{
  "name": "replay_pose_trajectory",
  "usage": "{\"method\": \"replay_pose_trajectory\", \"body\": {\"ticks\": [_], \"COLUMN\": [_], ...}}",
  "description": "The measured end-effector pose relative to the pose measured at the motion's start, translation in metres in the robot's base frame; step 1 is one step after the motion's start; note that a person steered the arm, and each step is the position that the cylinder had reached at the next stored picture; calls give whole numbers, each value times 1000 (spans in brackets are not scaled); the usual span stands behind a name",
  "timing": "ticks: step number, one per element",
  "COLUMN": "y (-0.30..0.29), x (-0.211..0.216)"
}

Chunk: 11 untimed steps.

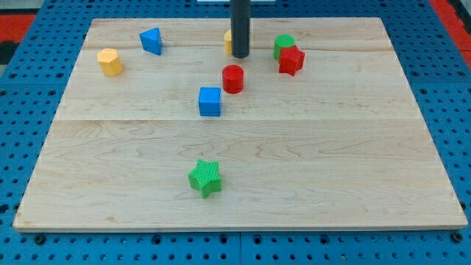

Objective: Push red circle to the top side of the blue cube

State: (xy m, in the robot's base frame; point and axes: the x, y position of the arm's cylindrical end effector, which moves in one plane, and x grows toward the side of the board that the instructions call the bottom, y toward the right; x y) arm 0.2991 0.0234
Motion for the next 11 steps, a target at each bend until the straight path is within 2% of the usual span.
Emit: {"method": "replay_pose_trajectory", "body": {"ticks": [1, 3, 4, 11], "y": [50, 19, -23, -35], "x": [36, 63, 60, 35]}}
